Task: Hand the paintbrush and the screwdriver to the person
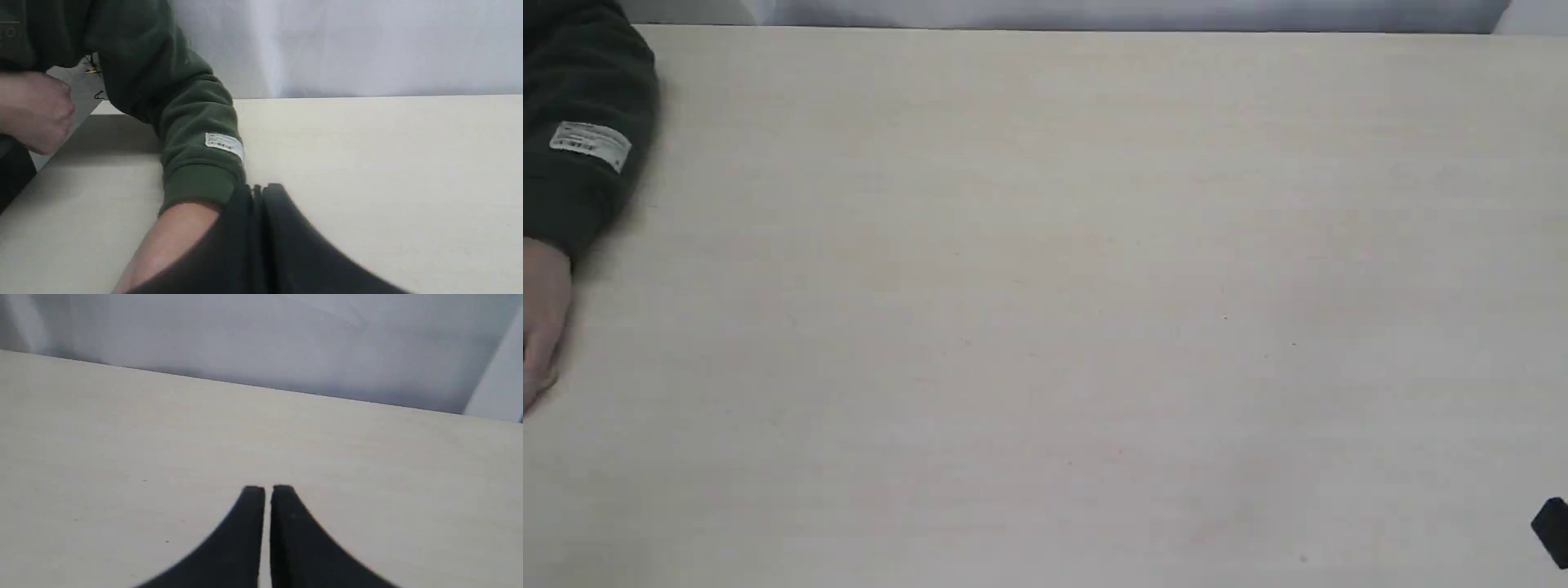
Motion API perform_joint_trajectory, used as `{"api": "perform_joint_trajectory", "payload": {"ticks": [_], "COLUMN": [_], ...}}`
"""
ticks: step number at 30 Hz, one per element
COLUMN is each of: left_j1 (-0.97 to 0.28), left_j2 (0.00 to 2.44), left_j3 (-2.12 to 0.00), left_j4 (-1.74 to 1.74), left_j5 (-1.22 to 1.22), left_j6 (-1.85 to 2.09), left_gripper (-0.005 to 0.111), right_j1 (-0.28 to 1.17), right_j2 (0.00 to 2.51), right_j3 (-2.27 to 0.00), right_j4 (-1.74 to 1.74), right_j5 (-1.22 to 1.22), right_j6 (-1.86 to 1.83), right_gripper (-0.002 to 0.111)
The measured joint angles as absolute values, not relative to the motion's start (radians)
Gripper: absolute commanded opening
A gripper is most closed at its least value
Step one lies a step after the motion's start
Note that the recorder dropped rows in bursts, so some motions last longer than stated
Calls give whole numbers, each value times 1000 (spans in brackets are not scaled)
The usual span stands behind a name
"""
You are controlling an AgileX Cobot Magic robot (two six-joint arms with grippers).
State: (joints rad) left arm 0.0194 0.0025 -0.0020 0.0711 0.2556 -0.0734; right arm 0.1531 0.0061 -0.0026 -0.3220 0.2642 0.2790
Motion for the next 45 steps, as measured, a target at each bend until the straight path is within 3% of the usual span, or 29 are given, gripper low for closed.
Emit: {"api": "perform_joint_trajectory", "payload": {"ticks": [7, 16, 39, 45], "left_j1": [19, 19, 19, 19], "left_j2": [2, 2, 2, 2], "left_j3": [-2, -2, -2, -2], "left_j4": [71, 71, 71, 71], "left_j5": [256, 256, 256, 256], "left_j6": [-73, -73, -73, -73], "left_gripper": [0, 0, 0, 0], "right_j1": [2, -83, -90, -90], "right_j2": [6, 6, 6, 6], "right_j3": [-3, -3, -3, -3], "right_j4": [-322, -325, -323, -197], "right_j5": [264, 270, 280, 284], "right_j6": [279, 279, 279, 130], "right_gripper": [4, 4, 4, 4]}}
